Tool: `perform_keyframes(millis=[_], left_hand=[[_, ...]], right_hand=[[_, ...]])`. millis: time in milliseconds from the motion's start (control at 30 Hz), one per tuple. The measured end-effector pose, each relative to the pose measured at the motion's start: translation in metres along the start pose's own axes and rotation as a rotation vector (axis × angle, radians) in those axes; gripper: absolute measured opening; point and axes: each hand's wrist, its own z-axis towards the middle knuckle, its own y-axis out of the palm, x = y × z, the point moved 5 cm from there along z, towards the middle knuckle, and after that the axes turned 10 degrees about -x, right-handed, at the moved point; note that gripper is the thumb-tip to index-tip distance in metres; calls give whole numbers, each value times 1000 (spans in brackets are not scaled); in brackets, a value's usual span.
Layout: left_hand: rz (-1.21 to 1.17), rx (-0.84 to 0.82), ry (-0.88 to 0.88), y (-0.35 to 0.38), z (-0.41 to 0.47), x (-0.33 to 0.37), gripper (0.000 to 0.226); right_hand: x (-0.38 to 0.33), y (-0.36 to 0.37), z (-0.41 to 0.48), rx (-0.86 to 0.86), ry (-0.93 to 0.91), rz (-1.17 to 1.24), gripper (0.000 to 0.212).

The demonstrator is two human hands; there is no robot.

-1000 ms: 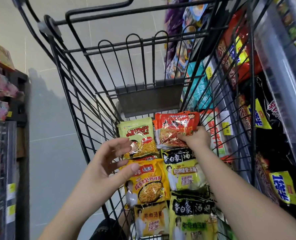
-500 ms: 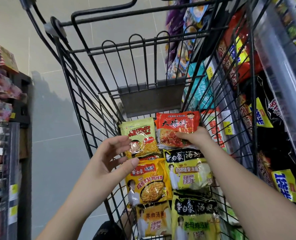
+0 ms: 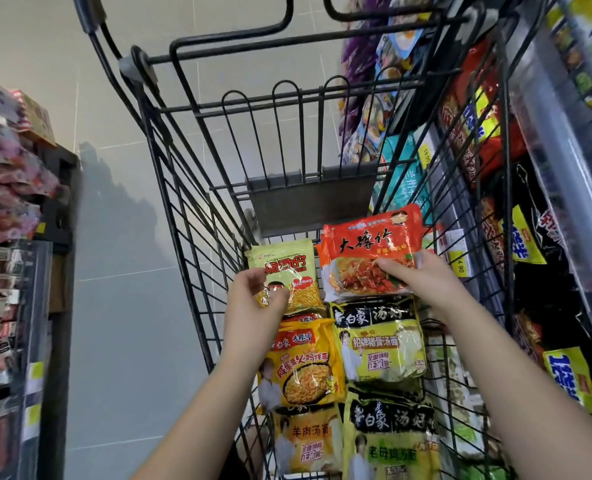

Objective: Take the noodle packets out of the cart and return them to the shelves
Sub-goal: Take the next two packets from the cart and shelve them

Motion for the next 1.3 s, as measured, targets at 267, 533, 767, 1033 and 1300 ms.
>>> perform_keyframes(millis=[267,533,767,1033,1300], left_hand=[[-166,183,-214,36,56,-54,60],[-162,186,-355,55,90,-93,73],[-127,190,-388,56,93,-96,73],[-96,196,-369,57,92,-94,66],[-79,111,-378,56,102,-90,70]], right_hand=[[-12,1,-54,10,-79,238,33],[-13,10,-106,37,-96,310,48],[-2,4,-122,89,-60,318,52],[5,0,-129,127,-49,311,46],[11,1,-134,140,-52,351,45]])
